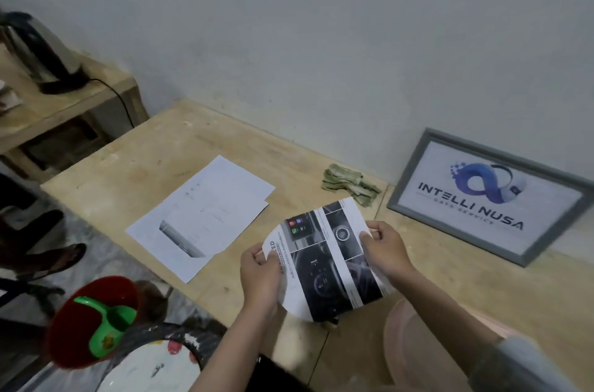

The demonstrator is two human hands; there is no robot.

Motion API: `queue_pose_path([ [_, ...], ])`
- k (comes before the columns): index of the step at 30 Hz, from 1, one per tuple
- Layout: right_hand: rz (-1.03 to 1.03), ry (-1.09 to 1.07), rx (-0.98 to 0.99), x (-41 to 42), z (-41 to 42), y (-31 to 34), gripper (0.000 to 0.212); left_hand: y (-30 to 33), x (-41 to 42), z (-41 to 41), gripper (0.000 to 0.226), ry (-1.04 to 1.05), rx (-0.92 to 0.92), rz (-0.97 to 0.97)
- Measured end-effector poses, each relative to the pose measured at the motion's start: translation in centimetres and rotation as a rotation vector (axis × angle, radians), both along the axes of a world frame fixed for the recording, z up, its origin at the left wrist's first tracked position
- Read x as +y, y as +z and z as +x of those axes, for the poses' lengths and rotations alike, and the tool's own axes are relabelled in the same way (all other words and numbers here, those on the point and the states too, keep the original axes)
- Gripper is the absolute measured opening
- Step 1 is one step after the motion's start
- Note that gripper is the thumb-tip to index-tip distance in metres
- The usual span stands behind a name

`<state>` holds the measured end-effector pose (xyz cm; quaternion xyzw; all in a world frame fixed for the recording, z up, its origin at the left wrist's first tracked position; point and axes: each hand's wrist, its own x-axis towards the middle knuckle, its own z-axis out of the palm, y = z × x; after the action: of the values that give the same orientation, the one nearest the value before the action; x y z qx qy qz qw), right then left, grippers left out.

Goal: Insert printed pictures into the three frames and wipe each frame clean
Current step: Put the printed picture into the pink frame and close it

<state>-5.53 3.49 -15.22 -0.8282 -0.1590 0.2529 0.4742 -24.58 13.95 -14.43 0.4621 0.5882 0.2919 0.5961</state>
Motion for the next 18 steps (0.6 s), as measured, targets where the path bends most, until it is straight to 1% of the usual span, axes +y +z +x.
queue_pose_path([
  [2,-0.019,-0.064,0.001,-2.6,0.5,0.1,0.017,0.6,-1.3,1.4,0.025,-0.076,-0.010,0.009],
  [5,-0.056,-0.128,-0.031,-6.9,1.0,0.4,0.021,1.3,-4.0,3.5,0.030,-0.254,0.053,0.105],
  [9,-0.137,-0.152,-0.079,-12.8,1.0,1.2,0.026,1.1,-8.5,6.1,0.048,-0.519,0.113,0.213],
  [11,-0.218,-0.163,-0.092,-15.6,0.8,1.1,0.034,0.9,-10.9,7.1,0.047,-0.664,0.122,0.322],
  [12,-0.251,-0.165,-0.109,-17.1,0.5,1.1,0.037,0.9,-12.2,7.6,0.043,-0.735,0.132,0.383],
  [14,-0.274,-0.162,-0.162,-19.6,-0.3,1.4,0.037,1.1,-14.3,8.3,0.034,-0.832,0.161,0.465],
  [16,-0.279,-0.156,-0.161,-21.7,-1.1,1.3,0.036,0.6,-15.8,8.8,0.029,-0.911,0.188,0.523],
  [17,-0.288,-0.156,-0.160,-22.9,-1.5,1.0,0.039,0.1,-16.6,9.1,0.032,-0.962,0.226,0.522],
  [18,-0.296,-0.153,-0.172,-23.8,-1.8,0.5,0.044,-0.6,-17.1,9.3,0.040,-1.013,0.274,0.517],
])
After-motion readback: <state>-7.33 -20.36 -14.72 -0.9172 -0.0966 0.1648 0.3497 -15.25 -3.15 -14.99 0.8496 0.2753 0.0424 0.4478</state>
